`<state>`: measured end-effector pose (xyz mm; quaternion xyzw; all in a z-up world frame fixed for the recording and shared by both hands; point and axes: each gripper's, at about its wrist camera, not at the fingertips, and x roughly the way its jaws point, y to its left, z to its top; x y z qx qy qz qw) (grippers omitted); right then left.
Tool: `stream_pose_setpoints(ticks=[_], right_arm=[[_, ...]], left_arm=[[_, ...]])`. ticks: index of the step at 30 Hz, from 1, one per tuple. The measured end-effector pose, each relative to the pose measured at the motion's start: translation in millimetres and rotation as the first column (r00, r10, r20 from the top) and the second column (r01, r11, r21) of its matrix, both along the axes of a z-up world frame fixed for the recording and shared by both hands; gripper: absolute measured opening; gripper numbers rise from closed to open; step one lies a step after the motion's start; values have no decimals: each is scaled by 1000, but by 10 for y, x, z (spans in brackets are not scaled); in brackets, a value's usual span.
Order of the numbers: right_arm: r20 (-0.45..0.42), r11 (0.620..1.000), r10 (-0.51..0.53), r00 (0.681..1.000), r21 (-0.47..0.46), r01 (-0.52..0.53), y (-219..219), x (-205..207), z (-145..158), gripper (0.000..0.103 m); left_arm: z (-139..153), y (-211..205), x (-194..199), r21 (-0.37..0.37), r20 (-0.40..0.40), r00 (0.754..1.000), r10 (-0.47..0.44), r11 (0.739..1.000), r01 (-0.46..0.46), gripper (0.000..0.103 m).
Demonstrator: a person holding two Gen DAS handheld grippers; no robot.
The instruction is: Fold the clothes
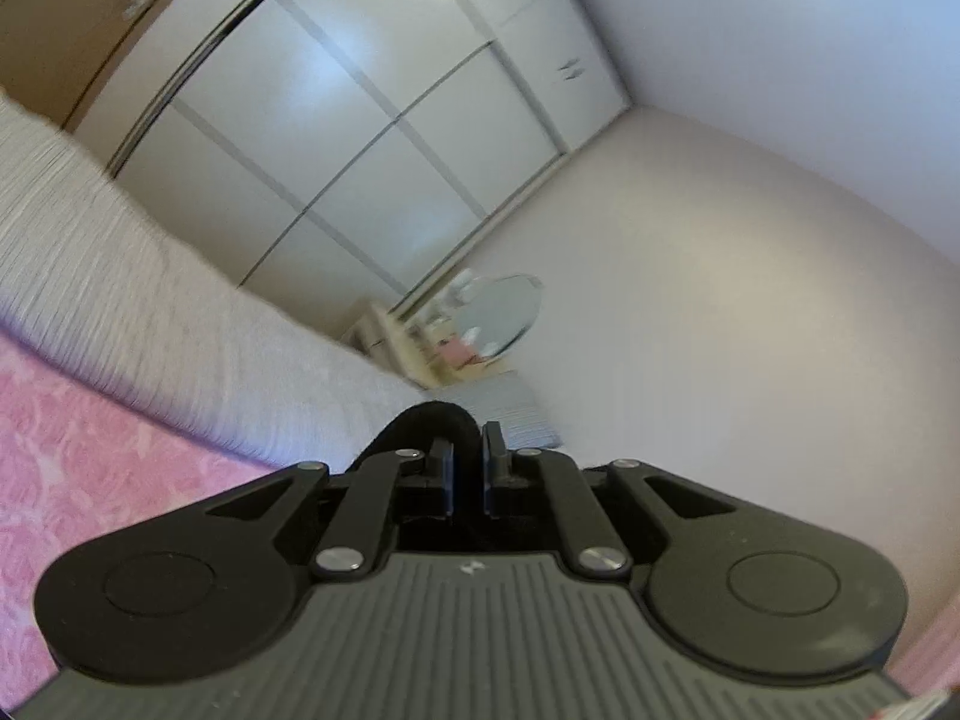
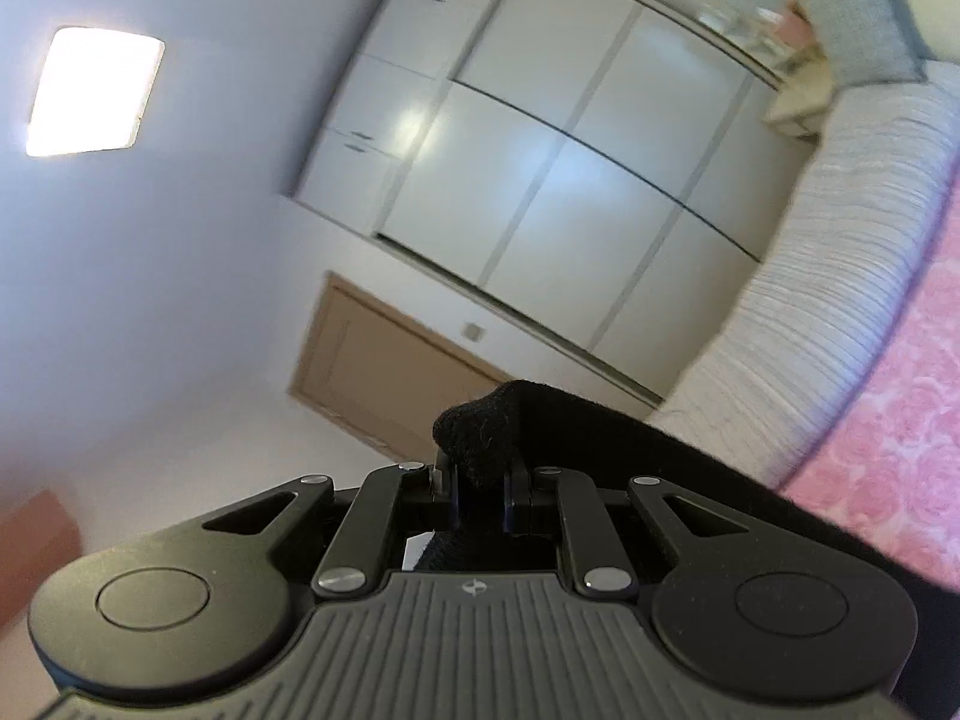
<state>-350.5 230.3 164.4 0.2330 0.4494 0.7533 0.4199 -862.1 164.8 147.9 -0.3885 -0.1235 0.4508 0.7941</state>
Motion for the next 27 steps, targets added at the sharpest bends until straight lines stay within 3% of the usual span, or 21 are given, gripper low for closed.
stream_pose_setpoints(ticks=[6,10,14,17,20,21,24,25,27], right_arm=[[-1,988,-38,999,-153,38,816,-3,-415,14],[3,991,-39,999,-128,39,1167,9,-363,15],[27,997,-35,999,-69,37,1044,89,-239,15],[46,999,-33,998,-25,35,917,153,-155,15],[66,999,-33,997,19,32,789,217,-72,15],[86,1000,-21,996,-18,23,705,225,-208,15],[175,965,60,983,-263,-12,347,217,-1048,15],[199,939,92,976,-342,-19,227,214,-1328,15],[239,869,160,958,-494,-22,-12,209,-1888,17]], left_arm=[[-250,748,85,-64,-57,997,60,996,-64,5],[-23,1047,136,10,-79,994,77,997,-77,5],[306,1085,236,125,-96,992,81,990,-69,5],[285,921,303,156,-109,991,73,986,-55,5],[-187,665,345,95,-142,989,46,995,-33,5],[-382,568,356,66,-153,988,38,997,-28,6],[-1286,72,292,-120,-174,984,35,991,-56,6],[-1603,-99,269,-190,-179,983,36,979,-70,6],[-2385,-457,220,-388,-207,977,51,912,-130,6]])
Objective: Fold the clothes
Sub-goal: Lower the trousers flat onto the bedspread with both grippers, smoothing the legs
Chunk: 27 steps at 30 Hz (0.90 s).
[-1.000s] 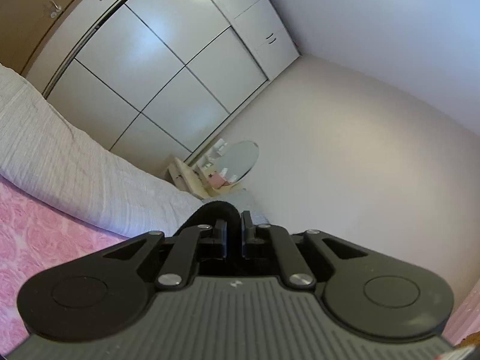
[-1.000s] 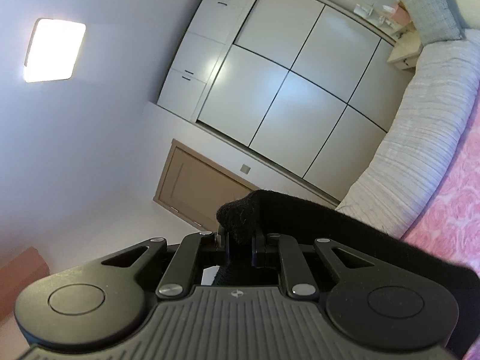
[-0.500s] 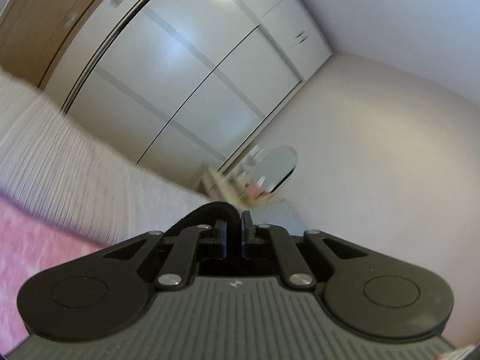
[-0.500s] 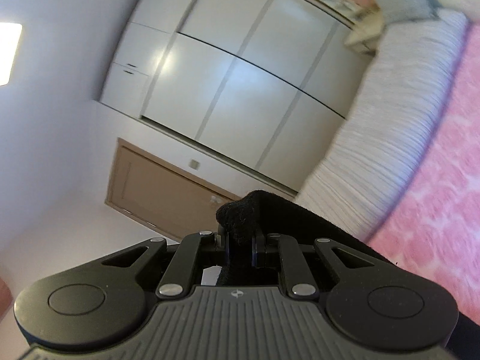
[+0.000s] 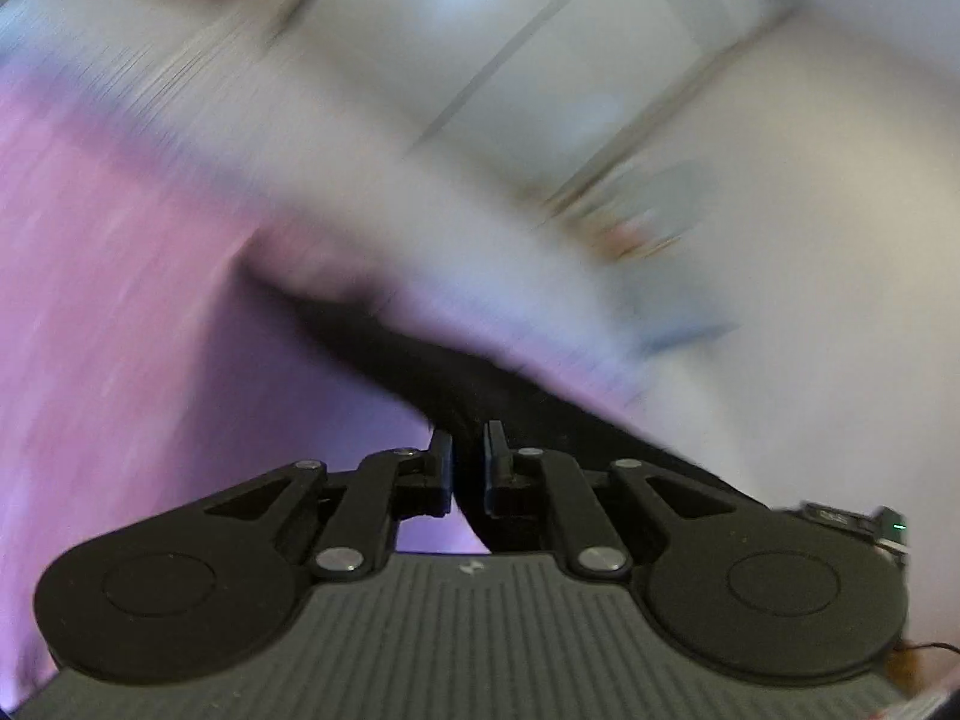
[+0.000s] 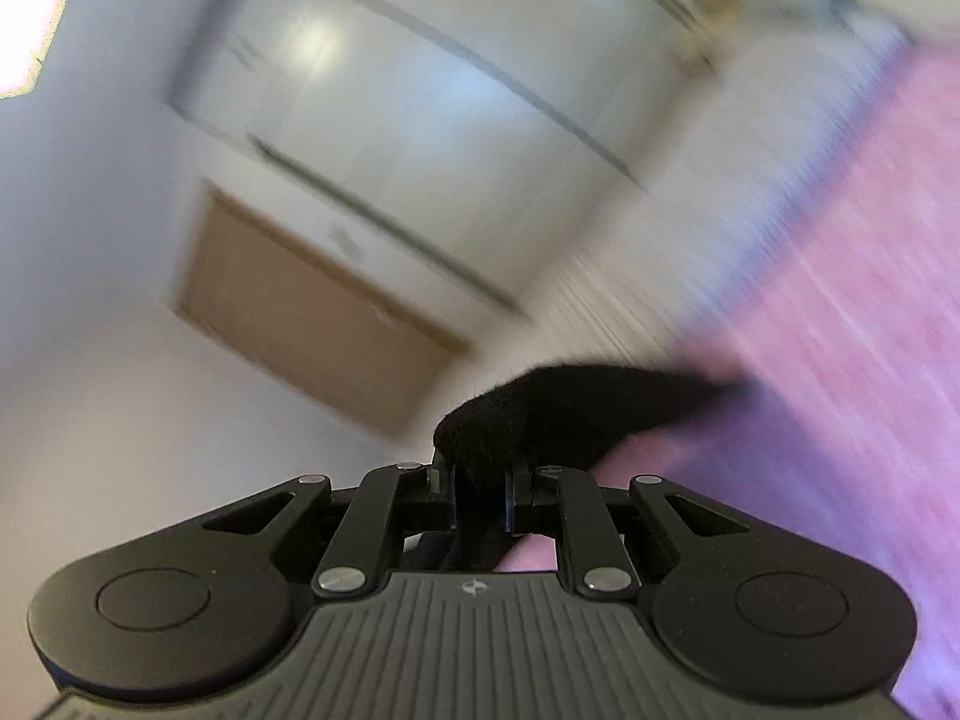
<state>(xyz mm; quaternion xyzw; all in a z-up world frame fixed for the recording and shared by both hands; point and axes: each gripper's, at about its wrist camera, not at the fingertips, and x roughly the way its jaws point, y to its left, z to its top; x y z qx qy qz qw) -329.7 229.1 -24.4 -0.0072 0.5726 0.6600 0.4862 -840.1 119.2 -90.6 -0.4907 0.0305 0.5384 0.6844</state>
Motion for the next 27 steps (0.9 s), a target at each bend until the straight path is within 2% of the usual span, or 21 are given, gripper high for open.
stream_pose_setpoints(ticks=[1,2,4,6,8,10,11,13,16,18,20,24,27], right_arm=[[31,996,18,999,-83,-15,-120,-3,-280,22],[59,986,38,998,-166,-27,-239,-6,-560,32],[112,944,84,990,-328,-43,-478,-11,-1120,35],[154,883,128,980,-467,-43,-702,2,-1663,35],[158,850,127,979,-526,-25,-824,68,-2016,35],[149,846,127,981,-532,-28,-866,101,-2136,35],[150,853,140,979,-520,-43,-871,99,-2145,36],[152,868,163,975,-493,-68,-876,93,-2161,37],[155,900,159,975,-428,-78,-789,124,-2202,41],[150,910,148,978,-407,-76,-779,143,-2279,43],[123,910,145,982,-405,-84,-797,152,-2417,48],[118,900,163,980,-424,-99,-845,123,-2695,50],[119,911,166,979,-398,-106,-850,140,-2849,55]], left_arm=[[-362,-148,21,-106,-31,999,8,994,-11,4],[-705,-290,44,-205,-61,998,12,978,-24,2],[-1089,-489,133,-307,-99,995,1,951,-32,2],[-1460,-679,221,-402,-134,991,-13,914,-43,2],[-1582,-706,294,-433,-148,989,-15,900,-51,4],[-1581,-717,369,-436,-154,988,-18,898,-52,5],[-1582,-730,404,-438,-158,987,-20,898,-52,15],[-1681,-723,445,-438,-180,983,-28,897,-55,25],[-1853,-639,512,-443,-215,976,-44,894,-57,27],[-2023,-568,509,-442,-203,978,-46,896,-50,30],[-2149,-516,493,-438,-192,981,-34,897,-55,34],[-2368,-493,419,-428,-180,984,-2,901,-76,38],[-2562,-550,341,-387,-144,989,37,917,-91,39]])
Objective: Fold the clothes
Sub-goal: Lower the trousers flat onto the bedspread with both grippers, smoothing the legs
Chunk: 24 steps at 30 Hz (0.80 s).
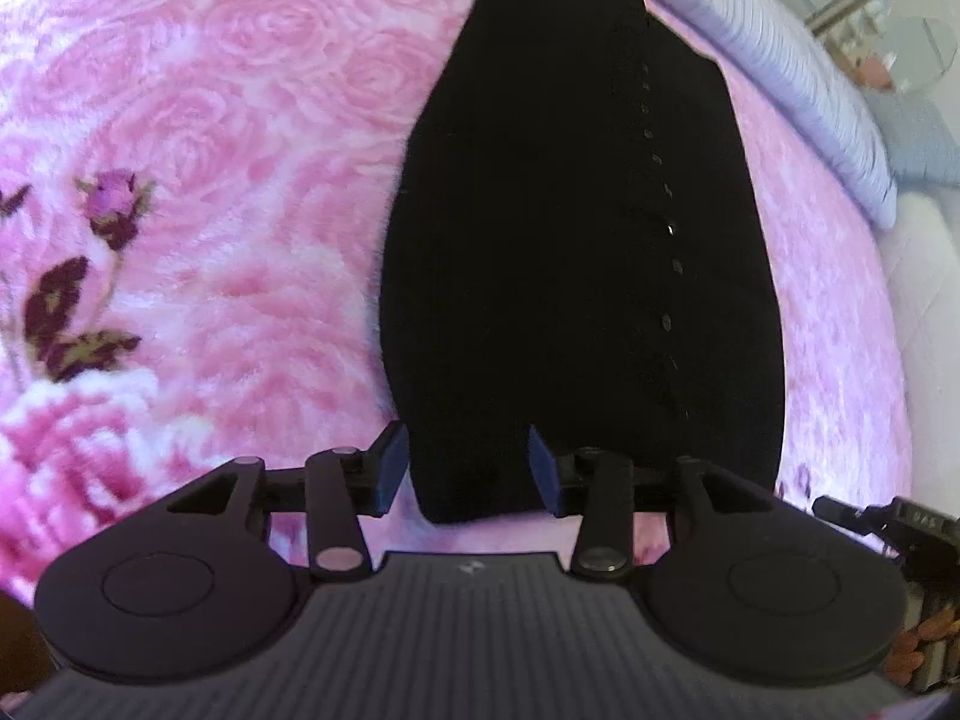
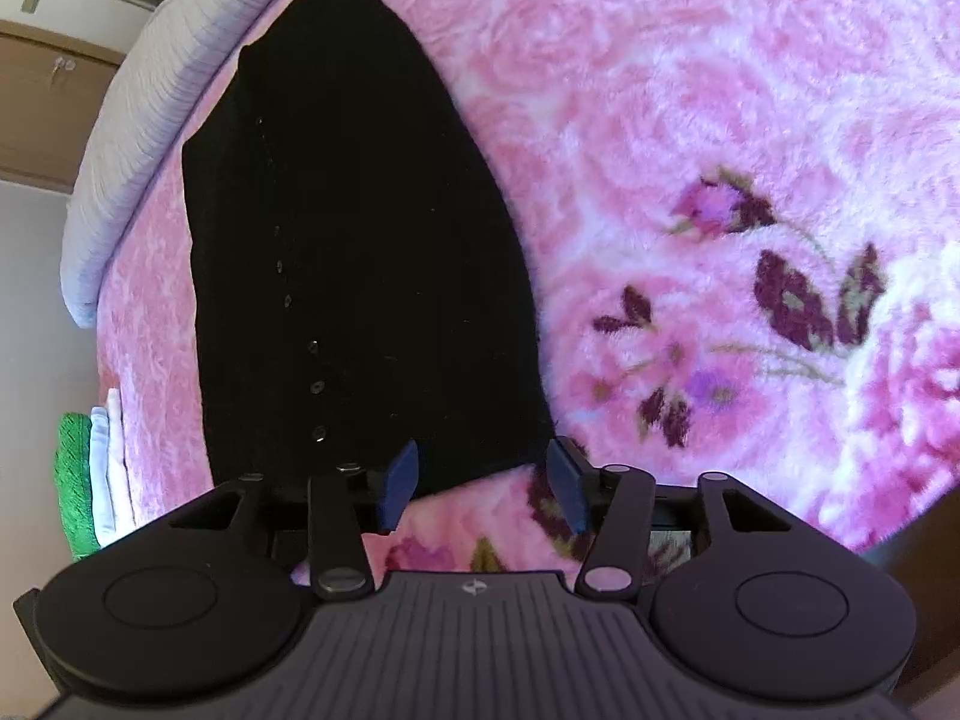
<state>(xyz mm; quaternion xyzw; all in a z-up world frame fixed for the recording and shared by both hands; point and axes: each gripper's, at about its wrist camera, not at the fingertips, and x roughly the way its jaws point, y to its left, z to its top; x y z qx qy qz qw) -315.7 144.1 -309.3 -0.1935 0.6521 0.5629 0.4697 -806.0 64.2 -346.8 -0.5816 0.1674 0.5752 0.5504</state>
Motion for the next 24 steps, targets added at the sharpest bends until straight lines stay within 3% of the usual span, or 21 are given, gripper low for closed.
stream_pose_setpoints(ticks=[3,6,12,14,15,16,17,18,20,24], right_arm=[[-35,999,-26,999,45,27,-10,79,-198,55],[-81,995,-57,995,81,63,-16,166,-419,55],[-245,980,-84,966,155,124,-20,219,-813,57],[-300,971,-62,952,201,126,0,196,-880,52],[-312,968,-34,949,225,109,22,153,-911,51],[-301,964,-6,954,252,86,41,104,-922,45],[-283,958,17,959,279,65,50,62,-928,33],[-281,955,28,959,292,57,52,40,-956,23],[-299,955,11,954,286,79,18,61,-975,13],[-290,951,-9,957,293,98,-163,119,-829,10]], left_arm=[[-216,-65,-86,39,94,994,57,997,-61,41],[-410,-99,-132,78,137,986,91,992,-102,47],[-688,-158,-211,208,297,949,106,963,-173,52],[-763,-159,-207,248,348,934,78,953,-172,43],[-787,-160,-189,261,338,939,67,952,-162,38],[-812,-161,-171,275,328,943,56,950,-151,29],[-836,-164,-155,286,319,947,45,948,-142,15],[-858,-174,-155,286,326,944,39,948,-138,11],[-797,-228,-154,296,331,943,39,944,-143,9],[-290,-302,-82,402,241,970,-33,913,-69,7]])
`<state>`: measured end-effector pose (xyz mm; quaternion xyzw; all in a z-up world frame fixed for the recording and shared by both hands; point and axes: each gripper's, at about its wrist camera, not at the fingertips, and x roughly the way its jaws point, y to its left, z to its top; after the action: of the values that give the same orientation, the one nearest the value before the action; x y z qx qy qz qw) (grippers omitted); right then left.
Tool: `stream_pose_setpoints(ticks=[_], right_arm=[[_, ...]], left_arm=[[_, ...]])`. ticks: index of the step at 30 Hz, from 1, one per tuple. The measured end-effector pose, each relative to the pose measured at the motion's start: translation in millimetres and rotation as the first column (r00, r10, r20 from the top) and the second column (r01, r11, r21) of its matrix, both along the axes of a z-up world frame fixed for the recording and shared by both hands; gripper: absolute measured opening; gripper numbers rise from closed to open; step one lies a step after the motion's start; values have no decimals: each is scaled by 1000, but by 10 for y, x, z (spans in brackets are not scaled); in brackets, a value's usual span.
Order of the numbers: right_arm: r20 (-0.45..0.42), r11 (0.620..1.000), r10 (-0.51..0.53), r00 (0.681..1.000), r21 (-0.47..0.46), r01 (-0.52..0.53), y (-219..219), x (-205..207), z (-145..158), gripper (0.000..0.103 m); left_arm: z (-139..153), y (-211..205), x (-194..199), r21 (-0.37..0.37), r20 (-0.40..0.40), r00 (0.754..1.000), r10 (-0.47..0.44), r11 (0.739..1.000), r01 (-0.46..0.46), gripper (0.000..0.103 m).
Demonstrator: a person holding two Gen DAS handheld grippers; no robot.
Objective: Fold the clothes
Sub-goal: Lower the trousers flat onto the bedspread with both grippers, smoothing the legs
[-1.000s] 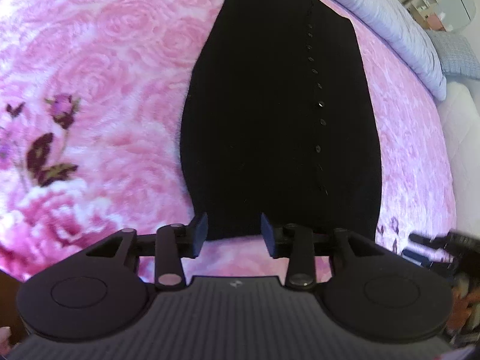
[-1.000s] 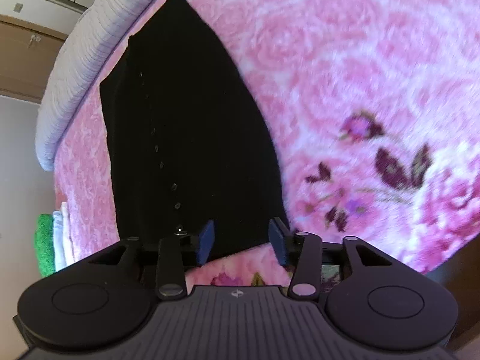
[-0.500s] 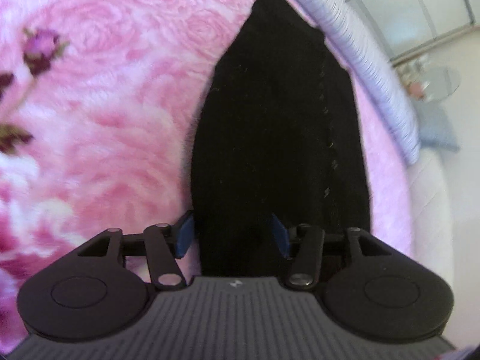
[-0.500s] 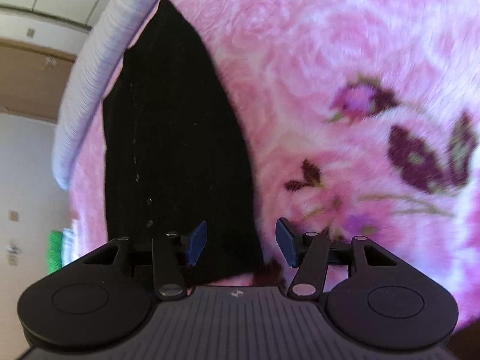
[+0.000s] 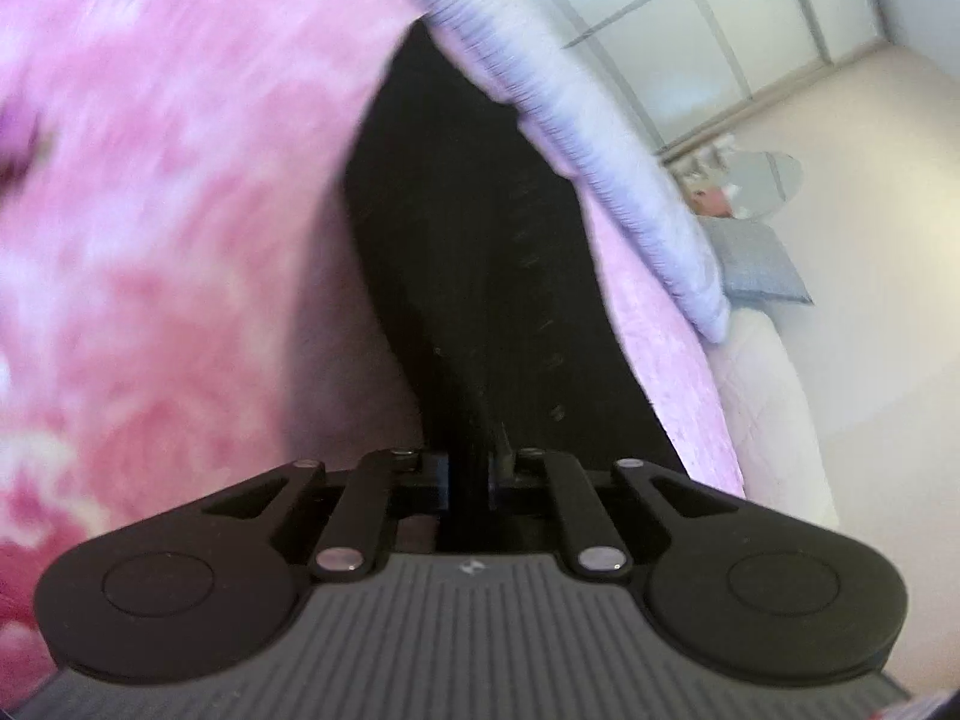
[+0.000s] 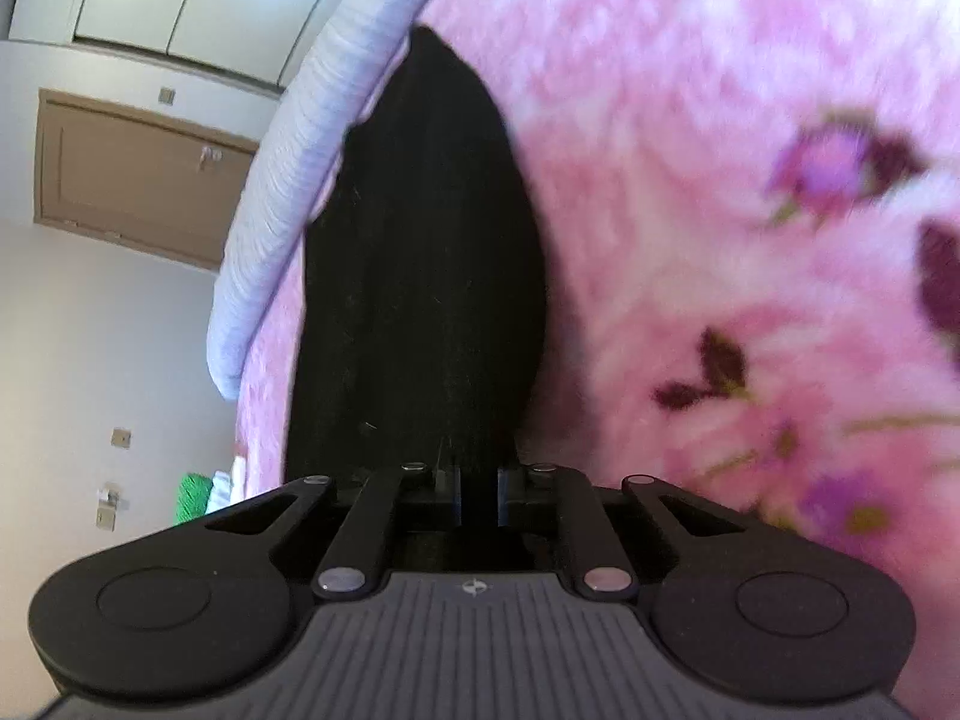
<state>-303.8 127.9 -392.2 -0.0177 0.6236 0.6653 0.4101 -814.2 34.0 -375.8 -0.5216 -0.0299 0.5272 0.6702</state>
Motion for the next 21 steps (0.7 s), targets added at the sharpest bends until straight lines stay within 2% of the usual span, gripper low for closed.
stream_pose_setpoints(ticks=[3,9,14,16,18,19,21], right_arm=[[27,1000,-7,1000,14,7,-177,39,171,10],[81,999,-22,997,41,19,-530,117,514,10],[101,995,-92,991,-37,96,-853,257,266,9],[167,997,-68,984,-26,73,-870,234,287,11],[254,999,-38,966,-15,44,-861,194,347,21],[298,999,-37,954,-22,46,-870,187,379,21],[364,998,-66,929,15,65,-966,193,522,29]], left_arm=[[322,-120,60,65,-53,998,-24,997,28,7],[150,-505,190,-9,-93,995,-30,1000,30,7],[2,-712,309,-71,-131,991,-21,997,12,9],[-58,-795,356,-95,-147,989,-18,995,5,10],[-102,-880,403,-116,-167,986,-15,993,-4,12],[3,-939,419,-103,-220,975,-9,995,-14,14],[207,-1026,477,-80,-331,943,11,996,-40,15]])
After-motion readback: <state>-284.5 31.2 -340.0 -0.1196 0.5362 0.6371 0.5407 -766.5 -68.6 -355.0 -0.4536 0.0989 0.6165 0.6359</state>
